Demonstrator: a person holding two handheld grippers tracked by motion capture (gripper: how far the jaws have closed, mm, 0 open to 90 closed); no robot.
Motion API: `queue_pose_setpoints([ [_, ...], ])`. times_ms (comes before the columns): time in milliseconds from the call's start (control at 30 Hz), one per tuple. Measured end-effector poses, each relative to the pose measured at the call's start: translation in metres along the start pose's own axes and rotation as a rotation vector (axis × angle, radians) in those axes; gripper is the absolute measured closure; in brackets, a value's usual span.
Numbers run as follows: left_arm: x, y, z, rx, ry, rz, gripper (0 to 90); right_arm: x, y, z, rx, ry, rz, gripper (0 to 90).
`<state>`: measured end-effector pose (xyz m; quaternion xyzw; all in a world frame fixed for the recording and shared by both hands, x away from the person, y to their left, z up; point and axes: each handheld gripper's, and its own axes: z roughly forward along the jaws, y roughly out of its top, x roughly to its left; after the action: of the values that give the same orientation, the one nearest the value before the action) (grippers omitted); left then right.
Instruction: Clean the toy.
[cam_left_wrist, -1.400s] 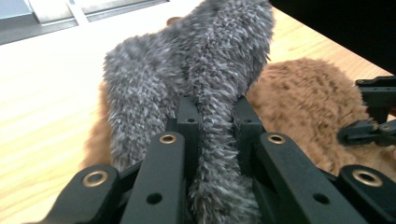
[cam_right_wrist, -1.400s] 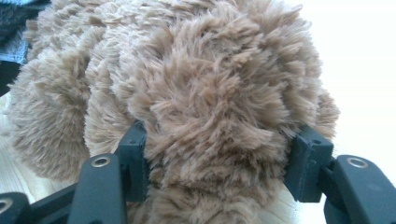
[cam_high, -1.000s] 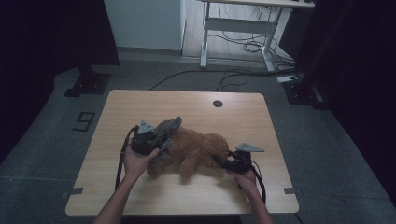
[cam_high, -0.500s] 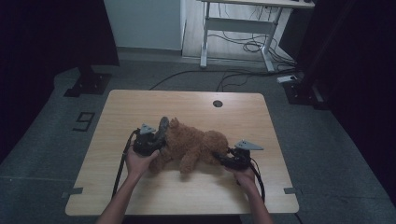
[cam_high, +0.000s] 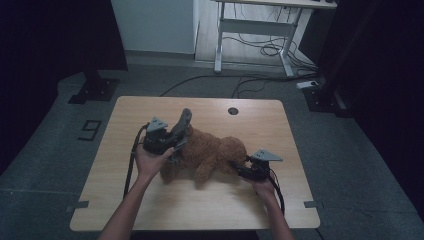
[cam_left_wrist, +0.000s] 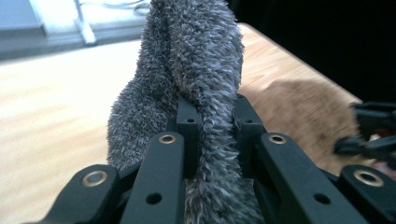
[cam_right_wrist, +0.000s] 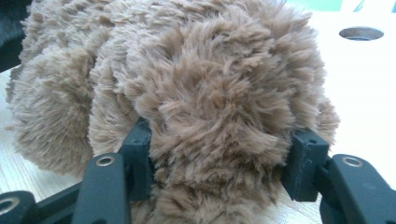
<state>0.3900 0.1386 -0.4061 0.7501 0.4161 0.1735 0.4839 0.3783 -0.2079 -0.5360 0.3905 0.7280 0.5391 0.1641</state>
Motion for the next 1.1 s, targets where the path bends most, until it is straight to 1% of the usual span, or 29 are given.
queue_pose_setpoints([
  [33,0.000,0.000,0.000,0.000,0.000,0.000,76.9,0.000,0.000,0.000,0.001,0.001,0.002,39.9],
  [100,-0.010,0.013,0.009,0.007,-0.014,0.027,76.8,0.000,0.000,0.000,0.000,0.002,0.001,39.9],
  [133,-0.014,0.016,0.014,0.011,-0.016,0.036,76.8,0.000,0.000,0.000,0.003,0.004,0.003,39.9],
  [167,-0.018,0.020,0.023,0.024,-0.015,0.050,76.8,0.000,0.000,0.000,0.003,0.004,0.003,39.9],
  [200,-0.022,0.022,0.037,0.058,-0.016,0.061,76.8,0.000,-0.001,-0.001,0.006,0.005,0.004,39.8],
  [233,-0.022,0.022,0.037,0.058,-0.016,0.061,76.7,0.000,-0.001,-0.001,0.006,0.005,0.004,39.8],
  [300,-0.025,0.018,0.054,0.104,-0.008,0.067,76.7,0.001,-0.001,-0.002,0.007,0.005,0.003,39.6],
  [367,-0.025,0.011,0.064,0.134,-0.004,0.069,76.7,0.000,-0.001,-0.003,0.012,0.008,0.004,39.4],
  [433,-0.023,0.002,0.068,0.138,0.001,0.064,76.9,0.000,-0.001,-0.003,0.014,0.013,0.004,39.1],
  [500,-0.019,-0.005,0.069,0.139,0.002,0.057,77.3,-0.001,-0.001,-0.003,0.010,0.017,0.004,38.5],
  [533,-0.017,-0.012,0.066,0.135,-0.006,0.048,77.6,0.001,-0.001,-0.003,0.011,0.017,0.000,37.2],
  [567,-0.017,-0.012,0.066,0.135,-0.006,0.048,77.7,0.001,-0.001,-0.003,0.011,0.017,0.000,37.2],
  [600,-0.017,-0.014,0.065,0.138,-0.008,0.048,77.8,0.003,-0.001,-0.003,0.017,0.019,-0.010,34.6],
  [633,-0.017,-0.018,0.063,0.136,-0.009,0.048,77.8,0.003,-0.001,-0.003,0.017,0.019,-0.010,34.6],
  [667,-0.017,-0.021,0.061,0.131,-0.013,0.049,77.9,0.003,0.000,-0.004,0.020,0.024,-0.015,32.7],
  [700,-0.017,-0.024,0.058,0.127,-0.015,0.049,78.0,0.004,0.000,-0.005,0.023,0.030,-0.010,30.4],
  [733,-0.018,-0.027,0.056,0.123,-0.017,0.045,78.0,0.004,0.000,-0.008,0.032,0.042,0.016,26.3],
  [767,-0.019,-0.033,0.053,0.121,-0.020,0.047,78.1,0.004,0.001,-0.009,0.037,0.047,0.027,24.7],
  [800,-0.019,-0.033,0.053,0.121,-0.020,0.047,78.1,0.004,0.001,-0.011,0.042,0.052,0.042,23.4],
  [833,-0.019,-0.038,0.051,0.120,-0.031,0.036,78.1,0.003,0.001,-0.013,0.045,0.058,0.060,22.2],
  [867,-0.019,-0.038,0.051,0.120,-0.031,0.036,78.1,0.003,0.001,-0.013,0.045,0.058,0.060,22.2],
  [900,-0.019,-0.041,0.049,0.115,-0.038,0.028,78.1,0.003,0.001,-0.014,0.043,0.063,0.068,21.5],
  [933,-0.019,-0.044,0.047,0.115,-0.045,0.023,78.3,0.002,0.002,-0.019,0.029,0.078,0.081,20.0],
  [967,-0.019,-0.046,0.045,0.115,-0.053,0.020,78.3,0.002,0.002,-0.019,0.029,0.078,0.081,20.0],
  [1000,-0.020,-0.048,0.044,0.113,-0.058,0.019,78.2,0.001,0.003,-0.022,0.017,0.086,0.090,19.6],
  [1033,-0.021,-0.050,0.041,0.114,-0.064,0.022,78.3,0.000,0.005,-0.026,-0.014,0.104,0.115,18.5],
  [1067,-0.022,-0.053,0.038,0.111,-0.073,0.023,78.3,-0.001,0.006,-0.028,-0.027,0.110,0.122,17.9],
  [1100,-0.022,-0.053,0.038,0.111,-0.073,0.023,78.3,-0.001,0.006,-0.028,-0.027,0.110,0.122,17.9],
])
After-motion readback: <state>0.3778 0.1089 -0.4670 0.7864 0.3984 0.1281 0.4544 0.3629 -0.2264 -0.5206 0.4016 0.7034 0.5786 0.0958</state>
